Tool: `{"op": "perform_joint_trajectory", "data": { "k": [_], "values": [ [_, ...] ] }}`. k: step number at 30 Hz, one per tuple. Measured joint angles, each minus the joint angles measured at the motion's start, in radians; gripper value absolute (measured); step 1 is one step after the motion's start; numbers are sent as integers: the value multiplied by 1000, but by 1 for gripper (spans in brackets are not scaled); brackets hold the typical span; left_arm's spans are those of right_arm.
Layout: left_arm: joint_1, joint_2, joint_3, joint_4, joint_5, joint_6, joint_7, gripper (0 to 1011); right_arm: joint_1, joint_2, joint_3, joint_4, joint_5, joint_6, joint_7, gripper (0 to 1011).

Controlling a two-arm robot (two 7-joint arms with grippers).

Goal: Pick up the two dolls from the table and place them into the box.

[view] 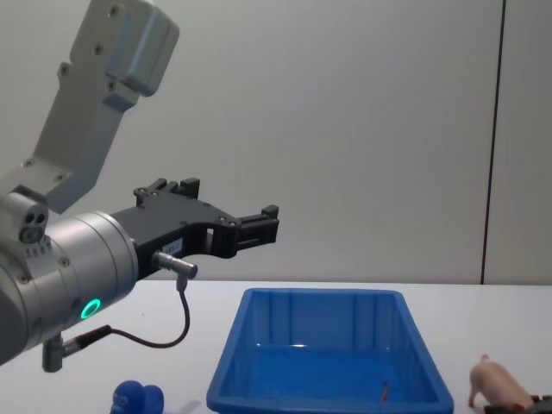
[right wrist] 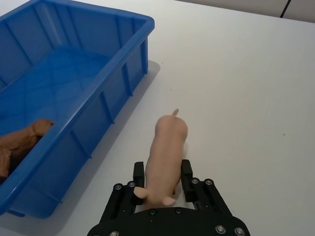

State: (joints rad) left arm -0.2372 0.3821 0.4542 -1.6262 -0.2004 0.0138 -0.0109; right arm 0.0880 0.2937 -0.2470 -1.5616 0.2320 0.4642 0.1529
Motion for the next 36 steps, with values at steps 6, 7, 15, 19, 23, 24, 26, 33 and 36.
{"op": "perform_joint_trajectory", "data": {
  "k": [6,7,15,19,23,24,26,33,36],
  "values": [
    [0,0,0,0,0,0,0,1002,4,-5,2,5,6,-4,-8,364],
    [0,0,0,0,0,0,0,1002,4,-5,2,5,6,-10,-11,364],
    [0,0,0,0,0,0,0,1002,4,-8,5,-11,6,-57,-20,362],
    [0,0,0,0,0,0,0,1001,7,-9,8,-33,5,-88,-19,364],
    [0,0,0,0,0,0,0,1001,16,-11,9,-57,6,-107,-6,364],
    [0,0,0,0,0,0,0,1002,19,-12,9,-62,6,-109,-2,364],
    [0,0,0,0,0,0,0,1001,28,-15,9,-76,8,-114,14,363],
    [0,0,0,0,0,0,0,1002,64,-35,0,-97,11,-103,70,364],
    [0,0,0,0,0,0,0,1002,84,-48,-8,-97,10,-82,94,363]
  ]
}}
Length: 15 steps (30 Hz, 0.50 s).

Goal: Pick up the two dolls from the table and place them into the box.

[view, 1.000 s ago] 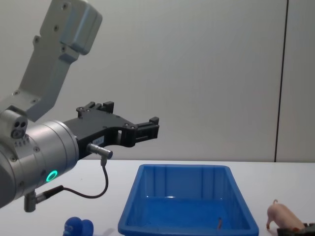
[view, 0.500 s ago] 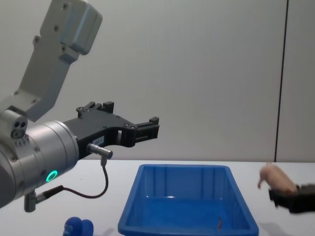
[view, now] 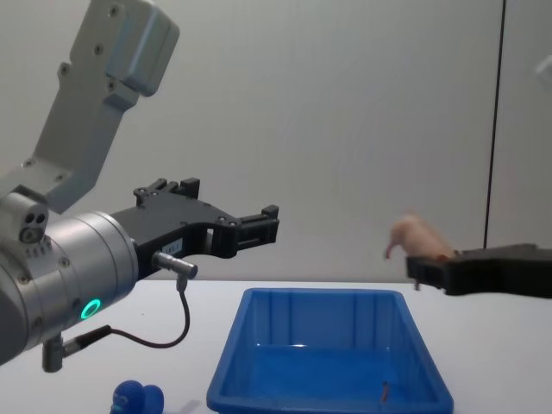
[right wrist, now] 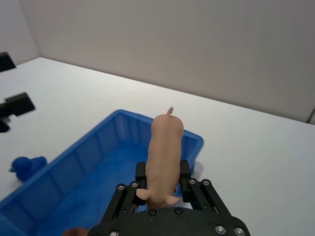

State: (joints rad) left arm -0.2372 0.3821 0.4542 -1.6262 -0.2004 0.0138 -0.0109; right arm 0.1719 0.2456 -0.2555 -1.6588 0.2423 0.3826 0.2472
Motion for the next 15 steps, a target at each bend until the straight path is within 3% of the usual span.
{"op": "perform_joint_trajectory", "data": {
  "k": [10,15],
  "values": [
    [0,0,0,0,0,0,0,1002,52,-47,-37,42,-27,73,46,366],
    [0,0,0,0,0,0,0,1001,66,-66,-55,67,-51,90,54,458]
  ]
}}
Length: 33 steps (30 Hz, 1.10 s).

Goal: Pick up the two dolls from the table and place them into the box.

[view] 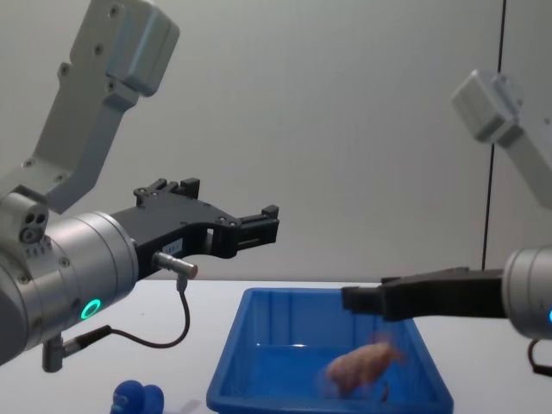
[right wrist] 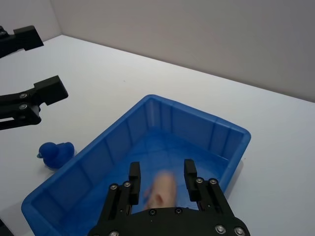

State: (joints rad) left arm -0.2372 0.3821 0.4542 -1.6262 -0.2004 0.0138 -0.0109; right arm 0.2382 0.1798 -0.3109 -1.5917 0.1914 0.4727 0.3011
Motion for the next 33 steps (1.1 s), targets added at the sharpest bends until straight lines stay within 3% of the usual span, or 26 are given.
{"op": "perform_joint_trajectory", "data": {
  "k": [1,10,18,33],
  "values": [
    [0,0,0,0,0,0,0,1002,3,-5,-5,7,-6,2,1,529],
    [0,0,0,0,0,0,0,1002,4,-16,-18,23,-11,-28,-2,824],
    [0,0,0,0,0,0,0,1002,-29,16,1,-4,23,-104,-7,1001],
    [0,0,0,0,0,0,0,1002,-97,119,68,-36,90,-223,14,1000]
  ]
}}
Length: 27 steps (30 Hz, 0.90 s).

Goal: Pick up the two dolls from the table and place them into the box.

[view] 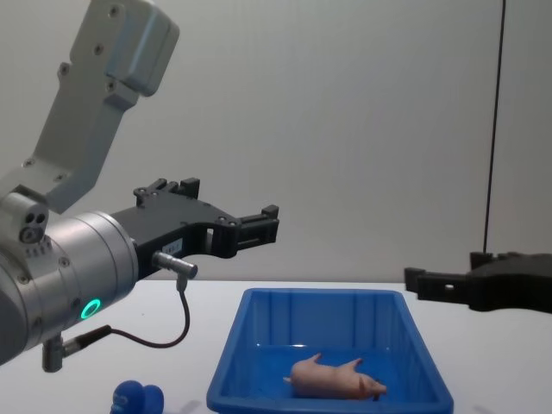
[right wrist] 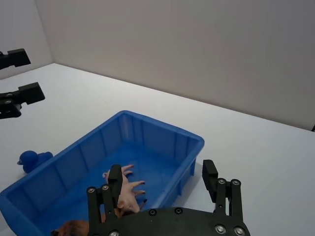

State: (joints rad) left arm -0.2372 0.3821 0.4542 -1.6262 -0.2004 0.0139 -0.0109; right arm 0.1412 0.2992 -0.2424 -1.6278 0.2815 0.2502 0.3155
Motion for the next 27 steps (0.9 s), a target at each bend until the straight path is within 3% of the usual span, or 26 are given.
{"op": "perform_joint_trajectory", "data": {
  "k": [15,21,27],
  "values": [
    [18,19,-9,-21,-3,19,9,1002,-19,38,26,-2,20,-36,13,1000],
    [49,53,-23,-55,-29,50,21,1002,-23,44,30,-2,24,-43,15,1000],
    [97,98,-40,-85,-82,78,37,1002,-25,49,33,-2,26,-47,17,1000]
  ]
}}
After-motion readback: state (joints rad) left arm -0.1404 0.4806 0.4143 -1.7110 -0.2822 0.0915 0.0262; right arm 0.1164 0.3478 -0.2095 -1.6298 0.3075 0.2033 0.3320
